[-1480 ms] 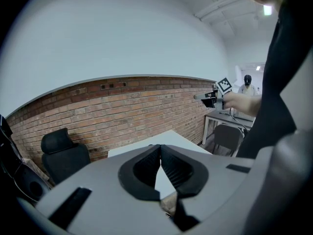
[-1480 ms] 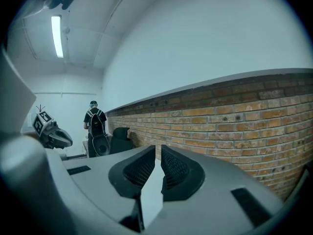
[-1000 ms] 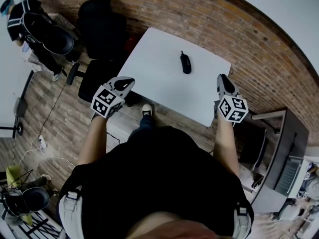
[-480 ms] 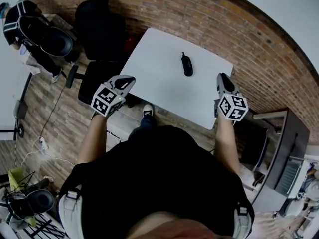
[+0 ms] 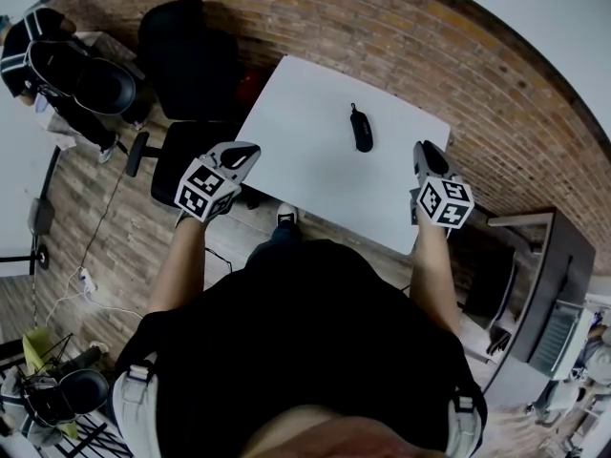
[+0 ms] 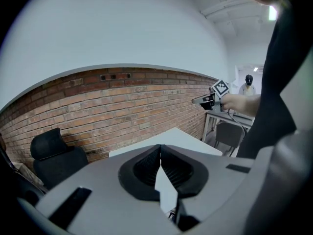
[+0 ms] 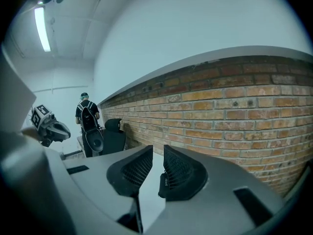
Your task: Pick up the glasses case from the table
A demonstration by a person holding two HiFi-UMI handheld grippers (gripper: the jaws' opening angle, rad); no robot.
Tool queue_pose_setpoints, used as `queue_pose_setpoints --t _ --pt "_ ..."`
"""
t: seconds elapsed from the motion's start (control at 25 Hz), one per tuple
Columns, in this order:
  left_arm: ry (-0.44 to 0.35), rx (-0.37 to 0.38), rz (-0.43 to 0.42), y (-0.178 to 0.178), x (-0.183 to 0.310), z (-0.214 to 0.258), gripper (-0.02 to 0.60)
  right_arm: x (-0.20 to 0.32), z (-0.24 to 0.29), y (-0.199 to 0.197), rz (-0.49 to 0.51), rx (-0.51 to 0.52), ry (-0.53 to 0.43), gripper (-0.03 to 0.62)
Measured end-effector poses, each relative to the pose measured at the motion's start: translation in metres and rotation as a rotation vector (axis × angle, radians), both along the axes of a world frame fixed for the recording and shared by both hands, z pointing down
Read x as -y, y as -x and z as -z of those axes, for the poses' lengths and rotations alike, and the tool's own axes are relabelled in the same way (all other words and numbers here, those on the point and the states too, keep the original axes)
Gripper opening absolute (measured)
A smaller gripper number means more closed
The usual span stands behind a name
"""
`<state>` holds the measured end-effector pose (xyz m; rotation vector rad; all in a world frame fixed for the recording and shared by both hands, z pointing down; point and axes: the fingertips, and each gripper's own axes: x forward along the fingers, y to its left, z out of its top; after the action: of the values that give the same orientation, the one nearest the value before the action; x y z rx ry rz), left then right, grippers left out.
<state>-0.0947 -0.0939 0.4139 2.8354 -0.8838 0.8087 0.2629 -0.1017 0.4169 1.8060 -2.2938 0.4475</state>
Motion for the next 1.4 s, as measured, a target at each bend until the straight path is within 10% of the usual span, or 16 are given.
queue_pose_setpoints --t 1.4 --pt "0.069 0.037 -0.03 0.016 0.11 -0.028 0.009 0.096 -0.109 0.012 0.005 0.015 0.227 0.166"
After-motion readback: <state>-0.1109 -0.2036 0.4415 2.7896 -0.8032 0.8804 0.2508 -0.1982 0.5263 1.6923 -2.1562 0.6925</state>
